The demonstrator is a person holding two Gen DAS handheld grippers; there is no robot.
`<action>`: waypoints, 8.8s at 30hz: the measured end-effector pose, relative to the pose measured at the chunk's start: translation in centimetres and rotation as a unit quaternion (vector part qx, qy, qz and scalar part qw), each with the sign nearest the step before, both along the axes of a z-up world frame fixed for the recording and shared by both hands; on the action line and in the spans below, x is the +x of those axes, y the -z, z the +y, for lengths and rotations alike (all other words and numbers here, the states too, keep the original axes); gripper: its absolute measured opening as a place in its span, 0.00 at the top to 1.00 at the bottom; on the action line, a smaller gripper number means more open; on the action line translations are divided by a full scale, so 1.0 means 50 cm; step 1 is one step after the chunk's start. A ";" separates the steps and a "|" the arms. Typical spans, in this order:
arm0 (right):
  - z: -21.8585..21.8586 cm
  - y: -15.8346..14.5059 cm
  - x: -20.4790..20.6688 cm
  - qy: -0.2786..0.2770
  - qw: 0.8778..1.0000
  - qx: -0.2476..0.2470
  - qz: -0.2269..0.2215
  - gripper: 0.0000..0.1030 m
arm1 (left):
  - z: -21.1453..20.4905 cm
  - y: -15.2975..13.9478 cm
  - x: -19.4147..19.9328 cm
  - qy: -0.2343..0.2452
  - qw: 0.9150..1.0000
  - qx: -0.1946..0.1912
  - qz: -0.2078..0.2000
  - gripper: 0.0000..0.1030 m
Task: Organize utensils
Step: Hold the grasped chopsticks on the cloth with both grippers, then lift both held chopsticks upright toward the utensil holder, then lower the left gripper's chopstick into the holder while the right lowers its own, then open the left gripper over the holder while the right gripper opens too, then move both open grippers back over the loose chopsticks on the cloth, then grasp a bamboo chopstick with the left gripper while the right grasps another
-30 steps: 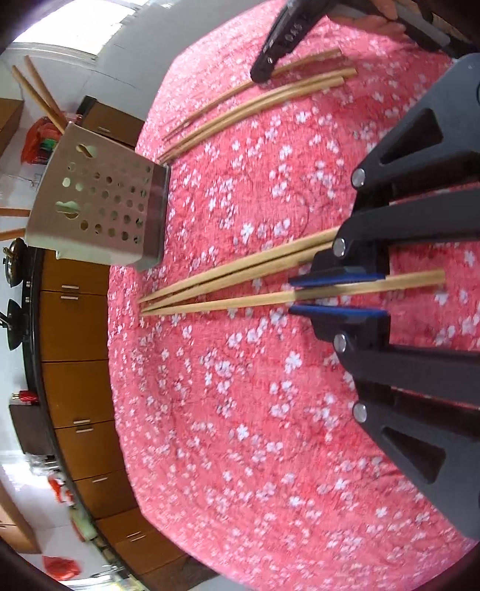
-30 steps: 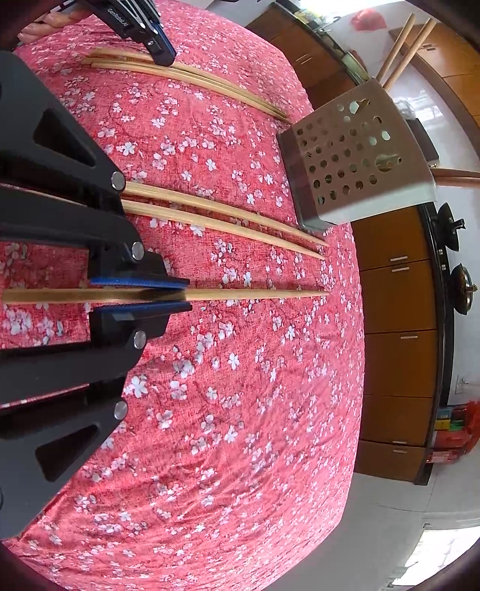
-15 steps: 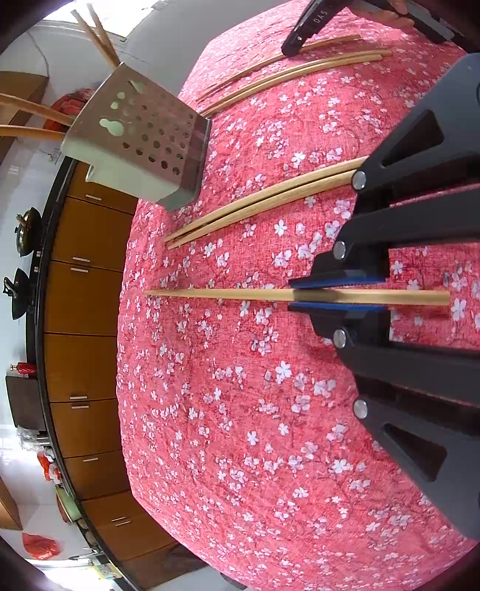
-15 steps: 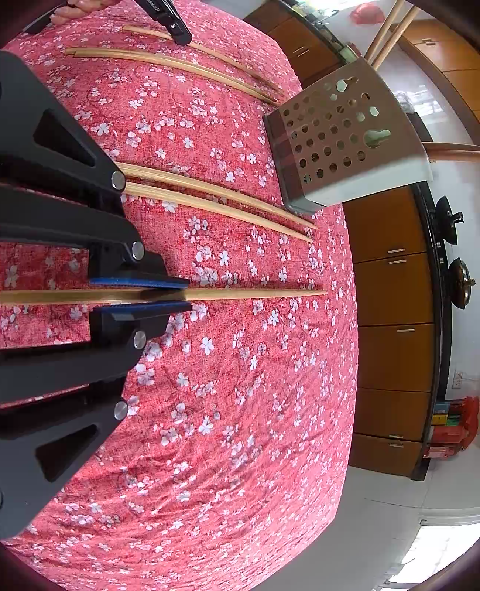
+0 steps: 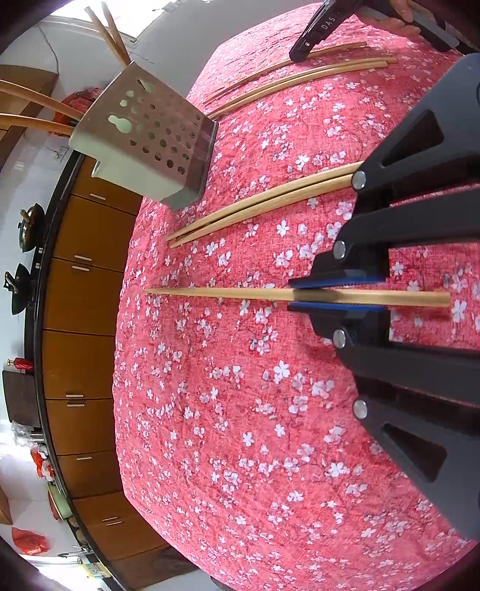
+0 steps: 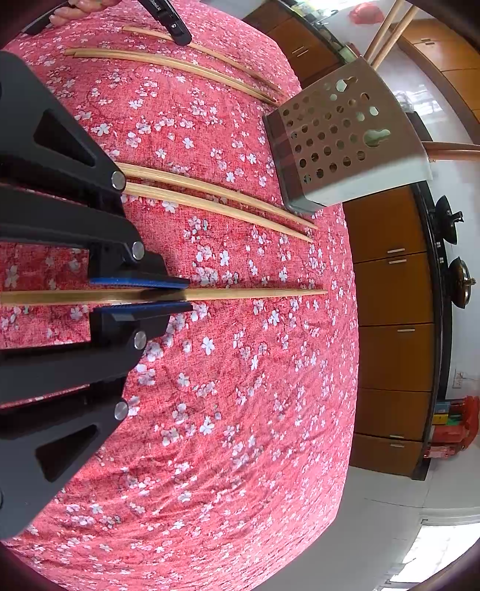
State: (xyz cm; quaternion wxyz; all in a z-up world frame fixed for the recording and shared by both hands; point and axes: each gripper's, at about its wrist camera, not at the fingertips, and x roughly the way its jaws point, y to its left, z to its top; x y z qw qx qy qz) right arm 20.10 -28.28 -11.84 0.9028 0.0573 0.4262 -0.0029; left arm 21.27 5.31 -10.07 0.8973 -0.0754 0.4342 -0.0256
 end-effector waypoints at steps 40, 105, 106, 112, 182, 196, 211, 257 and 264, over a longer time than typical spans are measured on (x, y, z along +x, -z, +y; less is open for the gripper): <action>0.003 -0.005 -0.031 0.000 1.000 0.007 0.002 0.91 | -0.017 -0.007 -0.003 0.009 1.000 0.021 0.005 0.90; 0.050 -0.496 -0.055 -0.055 0.921 0.089 -0.375 0.92 | -0.147 -0.600 -0.034 0.038 0.923 -0.019 -0.381 0.93; 0.054 -0.495 -0.043 -0.052 0.920 0.086 -0.378 0.92 | -0.153 -0.602 -0.021 0.032 0.920 -0.018 -0.390 0.93; 0.071 -0.463 0.013 -0.046 0.924 0.074 -0.371 0.92 | -0.170 -0.558 0.067 0.017 0.927 -0.021 -0.374 0.93; 0.028 -0.006 -0.028 -0.009 1.000 0.019 0.008 0.93 | -0.139 -0.008 -0.054 0.064 0.998 0.012 0.020 0.85; 0.012 -0.004 -0.005 -0.006 1.000 -0.007 0.002 0.93 | -0.058 0.003 0.030 0.003 0.999 0.045 0.013 0.91; -0.006 0.002 0.003 0.005 1.000 0.005 0.001 0.92 | -0.037 0.004 0.023 0.005 1.000 0.020 0.005 0.91; 0.008 -0.003 -0.028 0.000 1.000 0.003 0.003 0.91 | -0.090 0.010 -0.004 0.013 0.995 0.101 0.007 0.86; 0.014 -0.001 -0.021 -0.001 1.000 -0.012 0.004 0.91 | -0.076 0.012 0.004 0.014 0.996 0.085 0.008 0.86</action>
